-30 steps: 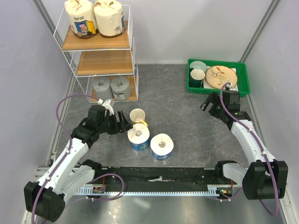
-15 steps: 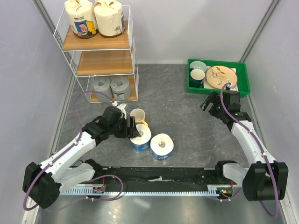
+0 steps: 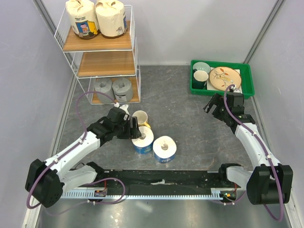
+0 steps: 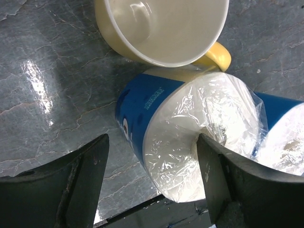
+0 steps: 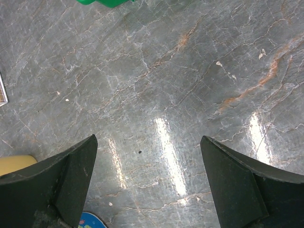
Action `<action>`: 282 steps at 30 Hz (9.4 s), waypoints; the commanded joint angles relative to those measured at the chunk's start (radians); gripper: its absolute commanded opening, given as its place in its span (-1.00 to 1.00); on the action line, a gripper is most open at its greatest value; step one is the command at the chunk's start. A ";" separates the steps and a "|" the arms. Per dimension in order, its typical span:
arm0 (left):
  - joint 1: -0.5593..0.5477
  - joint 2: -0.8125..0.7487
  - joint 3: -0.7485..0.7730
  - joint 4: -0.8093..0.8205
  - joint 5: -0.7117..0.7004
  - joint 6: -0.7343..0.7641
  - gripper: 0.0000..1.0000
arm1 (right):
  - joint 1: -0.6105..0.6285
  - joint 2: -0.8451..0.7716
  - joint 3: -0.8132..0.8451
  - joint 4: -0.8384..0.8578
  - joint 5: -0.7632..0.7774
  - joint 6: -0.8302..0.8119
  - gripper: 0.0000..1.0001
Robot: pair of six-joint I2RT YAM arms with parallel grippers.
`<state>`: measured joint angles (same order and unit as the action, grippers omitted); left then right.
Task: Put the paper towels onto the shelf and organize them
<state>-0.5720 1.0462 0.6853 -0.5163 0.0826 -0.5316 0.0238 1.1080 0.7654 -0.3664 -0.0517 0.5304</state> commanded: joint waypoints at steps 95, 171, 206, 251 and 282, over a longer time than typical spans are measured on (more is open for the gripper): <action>0.639 0.333 0.939 0.160 -0.029 0.093 -0.38 | -0.018 -0.051 0.023 -0.020 0.023 -0.035 0.96; 0.673 0.359 0.789 0.222 -0.113 0.091 0.36 | -0.019 -0.048 0.009 -0.023 0.001 -0.040 0.96; 0.721 0.359 0.872 0.174 0.111 0.030 -0.28 | -0.019 -0.059 0.008 -0.032 -0.004 -0.043 0.96; 0.721 0.356 0.896 0.119 0.029 0.081 -0.07 | -0.019 -0.050 0.002 -0.026 -0.008 -0.041 0.96; 0.722 0.364 0.918 0.171 0.036 0.033 0.36 | -0.019 -0.019 0.005 -0.017 -0.011 -0.044 0.96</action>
<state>0.1448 1.4456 1.5661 -0.3885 0.1108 -0.4713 0.0082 1.0840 0.7597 -0.4053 -0.0540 0.5003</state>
